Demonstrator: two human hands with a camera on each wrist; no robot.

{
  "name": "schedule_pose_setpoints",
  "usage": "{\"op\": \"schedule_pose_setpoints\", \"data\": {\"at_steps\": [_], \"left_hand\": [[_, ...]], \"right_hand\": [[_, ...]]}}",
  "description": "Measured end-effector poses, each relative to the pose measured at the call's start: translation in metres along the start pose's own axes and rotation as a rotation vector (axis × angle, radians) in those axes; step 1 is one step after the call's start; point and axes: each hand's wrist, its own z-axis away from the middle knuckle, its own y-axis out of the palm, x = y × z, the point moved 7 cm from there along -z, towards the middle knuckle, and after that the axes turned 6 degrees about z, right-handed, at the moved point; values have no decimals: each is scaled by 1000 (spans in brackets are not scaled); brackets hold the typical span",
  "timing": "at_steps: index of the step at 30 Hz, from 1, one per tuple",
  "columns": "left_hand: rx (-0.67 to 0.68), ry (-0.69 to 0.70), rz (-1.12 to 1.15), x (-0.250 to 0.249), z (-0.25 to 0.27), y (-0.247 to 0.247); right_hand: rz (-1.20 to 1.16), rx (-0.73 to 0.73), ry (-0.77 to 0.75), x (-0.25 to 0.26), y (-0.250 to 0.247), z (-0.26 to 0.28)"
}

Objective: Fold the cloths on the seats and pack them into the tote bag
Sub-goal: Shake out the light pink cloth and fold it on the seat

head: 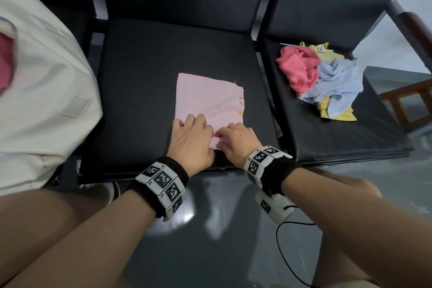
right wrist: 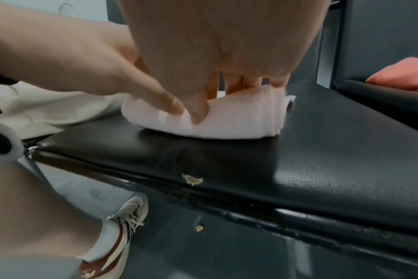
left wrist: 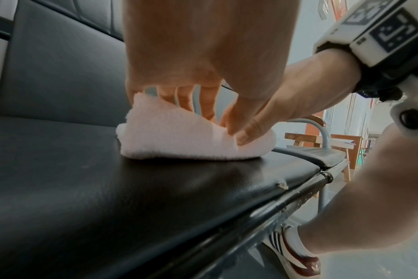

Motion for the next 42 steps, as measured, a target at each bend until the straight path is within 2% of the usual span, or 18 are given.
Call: {"op": "schedule_pose_setpoints", "data": {"at_steps": [2,6,13,18,21,24,29,33,38,42], "left_hand": [[27,5,-26,1,0,1],[37,-15,-25,0,0,2],[86,-53,26,3,-2,5],[46,-84,140,6,-2,1],[2,-16,78,1,1,-3],[33,39,-9,-2,3,0],[46,11,-5,-2,0,0],[74,-27,46,0,0,0],[27,-20,143,1,1,-4],[23,12,55,2,1,-2]], "right_hand": [[-10,28,6,-1,-1,-2],[-45,-38,1,-1,-4,-1],[-91,-62,-14,-1,-3,6],[-57,26,-17,-2,0,4],[-56,85,-5,-2,0,-1],[-63,111,-3,-2,1,-3],[-162,-14,0,-5,-1,1],[-104,-39,-50,-3,0,7],[-84,59,-48,-6,2,8],[-60,124,-37,-5,-1,0]]}}
